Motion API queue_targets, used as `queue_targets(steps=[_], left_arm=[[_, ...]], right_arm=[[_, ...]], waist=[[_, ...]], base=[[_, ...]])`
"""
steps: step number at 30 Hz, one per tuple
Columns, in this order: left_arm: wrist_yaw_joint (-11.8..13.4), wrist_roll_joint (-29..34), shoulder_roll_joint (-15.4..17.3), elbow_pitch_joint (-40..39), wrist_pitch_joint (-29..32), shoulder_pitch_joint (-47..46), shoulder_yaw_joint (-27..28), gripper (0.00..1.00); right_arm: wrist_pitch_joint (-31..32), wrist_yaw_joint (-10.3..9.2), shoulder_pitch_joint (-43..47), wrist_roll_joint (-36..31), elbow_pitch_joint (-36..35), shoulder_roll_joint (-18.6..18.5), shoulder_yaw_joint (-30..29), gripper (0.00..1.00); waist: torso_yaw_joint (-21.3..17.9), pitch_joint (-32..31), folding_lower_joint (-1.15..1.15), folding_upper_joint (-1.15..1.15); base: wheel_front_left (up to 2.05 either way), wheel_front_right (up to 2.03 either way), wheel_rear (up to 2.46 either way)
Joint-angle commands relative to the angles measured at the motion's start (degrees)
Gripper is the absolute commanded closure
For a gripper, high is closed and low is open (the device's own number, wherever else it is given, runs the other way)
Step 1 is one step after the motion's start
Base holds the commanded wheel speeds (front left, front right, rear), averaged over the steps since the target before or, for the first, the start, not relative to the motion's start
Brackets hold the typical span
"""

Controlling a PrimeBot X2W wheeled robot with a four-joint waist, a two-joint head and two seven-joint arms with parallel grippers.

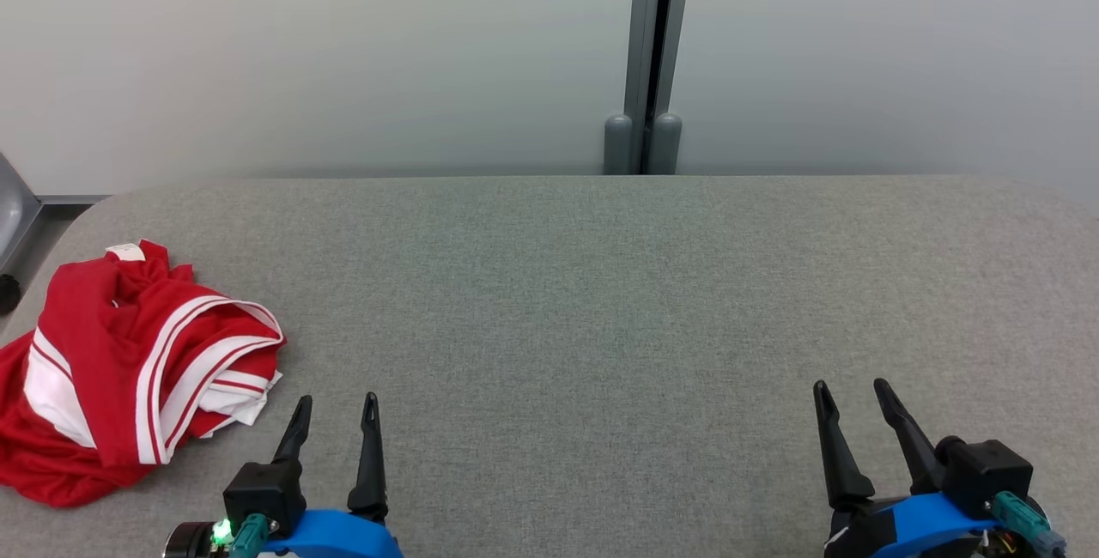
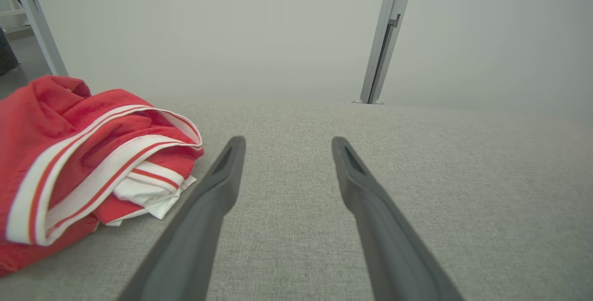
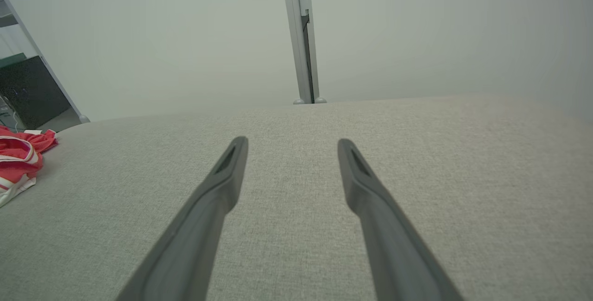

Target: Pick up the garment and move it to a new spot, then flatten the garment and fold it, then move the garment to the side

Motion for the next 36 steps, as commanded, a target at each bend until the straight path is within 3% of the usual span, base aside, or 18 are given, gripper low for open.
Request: queue_targets(steps=[1,20,29,31,36], left_arm=[[0.25,0.13,0.05,0.1,0.08,0.4,0.15,0.0],[0.15,-1.64,0.68,-0.9,-0.25,0.24,0.19,0.0],[1.04,-1.75,1.77,-2.08,-0.31,0.22,0.56,0.0],[1.16,-1.89,1.91,-2.15,-0.25,0.39,0.43,0.0],[1.72,-1.89,2.2,-2.67,-0.42,0.95,0.58,0.0]], right_arm=[[-0.27,0.12,0.52,-0.54,-0.07,-0.44,0.12,0.0],[0.64,0.12,1.45,-0.94,-0.87,-0.41,-0.29,0.0],[0.21,0.08,1.72,-0.26,-0.96,-0.39,-0.59,0.0],[0.2,0.08,1.74,-0.29,-1.04,-0.4,-0.72,0.0],[0.52,0.07,1.94,-0.03,-1.13,-0.39,-0.3,0.0]], waist=[[0.03,-0.02,0.0,0.0],[1.27,-0.17,0.0,0.0],[9.05,-0.21,0.0,0.0],[13.7,-0.28,0.0,0.0],[19.15,-0.26,0.0,0.0]], base=[[0.0,0.0,0.0],[0.0,0.0,0.0],[0.0,0.0,0.0],[0.0,0.0,0.0],[0.0,0.0,0.0]])
